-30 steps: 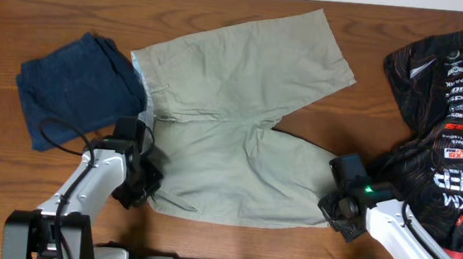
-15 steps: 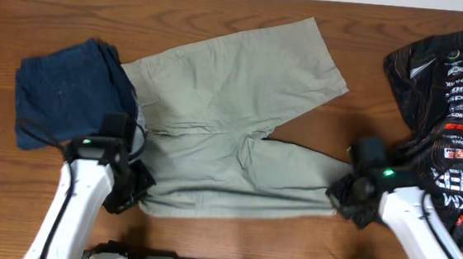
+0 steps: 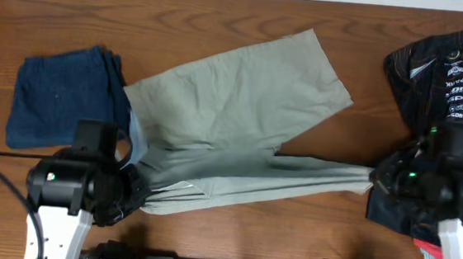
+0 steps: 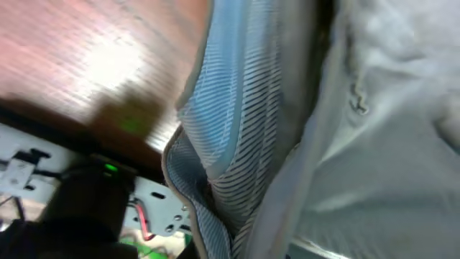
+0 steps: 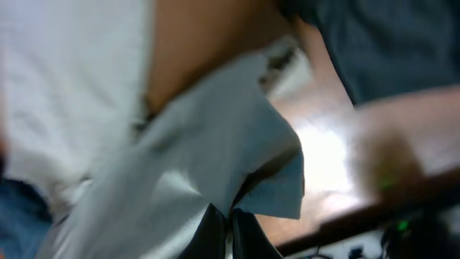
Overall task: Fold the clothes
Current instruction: 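Lift the leg hems and fold them up toward the waistband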
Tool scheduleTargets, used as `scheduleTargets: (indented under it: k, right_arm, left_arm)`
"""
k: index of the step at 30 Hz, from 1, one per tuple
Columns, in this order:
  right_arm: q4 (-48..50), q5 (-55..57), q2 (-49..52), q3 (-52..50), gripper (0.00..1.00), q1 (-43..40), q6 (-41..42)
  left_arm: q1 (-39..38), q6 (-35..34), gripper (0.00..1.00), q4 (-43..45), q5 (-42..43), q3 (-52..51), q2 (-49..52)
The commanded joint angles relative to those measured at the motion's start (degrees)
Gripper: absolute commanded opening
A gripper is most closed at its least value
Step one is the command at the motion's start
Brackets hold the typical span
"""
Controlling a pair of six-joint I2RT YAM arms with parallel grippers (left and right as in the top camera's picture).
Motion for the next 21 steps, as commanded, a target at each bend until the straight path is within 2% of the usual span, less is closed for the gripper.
scheduleTargets:
  k: [1,4,9,17,21]
  right_arm:
    - [0.9,9.1,-0.6,6.6,0.01,-2.1,-10.1]
    - [2.5,9.2,0.5,10.6,0.01,-2.0,-11.9]
    - [8.6,5.2,5.2,12.1,0.01,-0.8,-14.6]
    - [21.0,4.9,18.2,12.1,0.01,2.4,-16.9]
    - [27.3,4.9,24.8,12.1,0.01,4.2,-16.9]
  left_arm:
    - [0.7,2.0,0.06,-0.6,-5.1,3.1,-1.8]
    - [0.7,2.0,0.06,1.7,-5.6,4.9,-2.0]
    - [0.7,1.2,0.06,10.7,-7.6,5.0,-0.7]
    - [0.7,-6.3,0.06,22.4,-11.8,5.0,9.1]
    - [0.8,-7.4,0.06,27.4,-12.2,5.0,15.4]
